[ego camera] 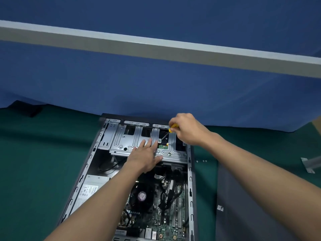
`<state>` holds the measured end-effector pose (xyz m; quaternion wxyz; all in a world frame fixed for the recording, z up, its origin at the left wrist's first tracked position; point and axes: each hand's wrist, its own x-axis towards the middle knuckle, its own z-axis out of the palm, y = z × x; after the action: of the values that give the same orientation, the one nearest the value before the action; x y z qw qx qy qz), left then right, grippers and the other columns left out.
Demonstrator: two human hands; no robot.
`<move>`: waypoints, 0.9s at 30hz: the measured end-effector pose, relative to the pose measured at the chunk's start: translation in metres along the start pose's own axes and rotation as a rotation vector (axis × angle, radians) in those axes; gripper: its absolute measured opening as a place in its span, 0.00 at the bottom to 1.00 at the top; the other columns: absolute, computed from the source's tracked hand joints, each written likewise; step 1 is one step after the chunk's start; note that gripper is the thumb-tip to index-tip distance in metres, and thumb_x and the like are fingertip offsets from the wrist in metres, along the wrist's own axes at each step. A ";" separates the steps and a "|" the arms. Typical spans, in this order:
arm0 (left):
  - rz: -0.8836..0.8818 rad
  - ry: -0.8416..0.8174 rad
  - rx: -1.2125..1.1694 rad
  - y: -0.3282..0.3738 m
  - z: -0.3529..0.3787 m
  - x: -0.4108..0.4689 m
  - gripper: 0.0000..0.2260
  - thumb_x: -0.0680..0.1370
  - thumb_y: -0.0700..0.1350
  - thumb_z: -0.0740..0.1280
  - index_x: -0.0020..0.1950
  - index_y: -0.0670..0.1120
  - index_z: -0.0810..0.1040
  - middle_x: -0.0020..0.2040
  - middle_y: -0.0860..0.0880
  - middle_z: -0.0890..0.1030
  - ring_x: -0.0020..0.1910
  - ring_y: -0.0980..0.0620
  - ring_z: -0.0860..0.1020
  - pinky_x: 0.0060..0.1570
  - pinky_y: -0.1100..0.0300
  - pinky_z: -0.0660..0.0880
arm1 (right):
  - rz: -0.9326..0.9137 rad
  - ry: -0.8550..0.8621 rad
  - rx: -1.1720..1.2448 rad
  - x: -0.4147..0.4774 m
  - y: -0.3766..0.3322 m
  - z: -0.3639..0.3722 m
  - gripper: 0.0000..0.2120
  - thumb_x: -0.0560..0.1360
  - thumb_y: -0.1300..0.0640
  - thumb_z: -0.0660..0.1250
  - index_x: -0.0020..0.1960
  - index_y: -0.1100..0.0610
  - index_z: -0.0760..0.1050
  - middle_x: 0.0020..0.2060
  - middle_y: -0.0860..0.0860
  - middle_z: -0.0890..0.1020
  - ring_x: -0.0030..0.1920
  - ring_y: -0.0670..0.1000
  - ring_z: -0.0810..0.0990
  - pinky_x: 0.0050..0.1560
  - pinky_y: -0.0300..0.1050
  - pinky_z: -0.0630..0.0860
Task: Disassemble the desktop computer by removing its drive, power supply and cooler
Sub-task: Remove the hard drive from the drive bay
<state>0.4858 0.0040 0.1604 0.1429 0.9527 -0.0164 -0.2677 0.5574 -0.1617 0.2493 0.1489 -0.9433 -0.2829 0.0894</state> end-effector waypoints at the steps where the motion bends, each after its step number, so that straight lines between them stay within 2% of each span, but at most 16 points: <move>1: 0.000 -0.004 -0.002 0.000 -0.002 0.001 0.32 0.82 0.60 0.55 0.81 0.51 0.44 0.81 0.49 0.43 0.79 0.47 0.42 0.76 0.44 0.48 | -0.005 -0.017 -0.021 0.003 -0.002 0.001 0.07 0.79 0.59 0.63 0.51 0.59 0.79 0.46 0.53 0.77 0.49 0.54 0.74 0.49 0.50 0.74; 5: -0.007 -0.020 -0.006 0.002 -0.005 0.001 0.32 0.82 0.59 0.57 0.81 0.51 0.46 0.81 0.49 0.44 0.79 0.46 0.43 0.76 0.43 0.50 | -0.002 -0.057 -0.058 0.010 -0.004 0.004 0.07 0.78 0.61 0.62 0.49 0.60 0.79 0.45 0.54 0.76 0.48 0.56 0.75 0.49 0.53 0.75; 13: -0.018 -0.044 -0.005 0.004 -0.009 0.002 0.33 0.82 0.58 0.58 0.81 0.50 0.46 0.80 0.49 0.43 0.79 0.46 0.42 0.76 0.43 0.50 | -0.033 -0.055 -0.047 0.017 -0.002 0.005 0.07 0.79 0.60 0.63 0.50 0.59 0.79 0.43 0.50 0.75 0.47 0.52 0.73 0.46 0.48 0.74; 19: -0.018 -0.042 -0.007 0.005 -0.010 0.000 0.33 0.82 0.58 0.58 0.81 0.51 0.45 0.80 0.48 0.43 0.79 0.46 0.43 0.76 0.43 0.50 | -0.030 -0.079 -0.063 0.020 -0.003 0.004 0.06 0.78 0.63 0.63 0.47 0.60 0.79 0.42 0.51 0.76 0.47 0.54 0.75 0.46 0.51 0.77; 23: -0.021 -0.043 -0.012 0.005 -0.010 -0.001 0.33 0.82 0.58 0.58 0.81 0.51 0.45 0.80 0.49 0.43 0.79 0.46 0.43 0.76 0.43 0.49 | -0.036 -0.120 -0.083 0.024 -0.005 0.001 0.07 0.77 0.64 0.62 0.48 0.59 0.79 0.44 0.51 0.78 0.48 0.54 0.76 0.47 0.53 0.78; 27: -0.020 -0.042 -0.016 0.006 -0.011 -0.002 0.33 0.82 0.58 0.58 0.81 0.51 0.46 0.81 0.48 0.43 0.79 0.46 0.43 0.76 0.43 0.49 | -0.093 -0.202 -0.104 0.030 -0.011 -0.006 0.10 0.76 0.67 0.62 0.51 0.56 0.79 0.46 0.49 0.77 0.51 0.52 0.76 0.48 0.51 0.78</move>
<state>0.4906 0.0013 0.1722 0.1473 0.9459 -0.0077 -0.2891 0.5777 -0.1372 0.2559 0.0747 -0.9218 -0.3441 0.1624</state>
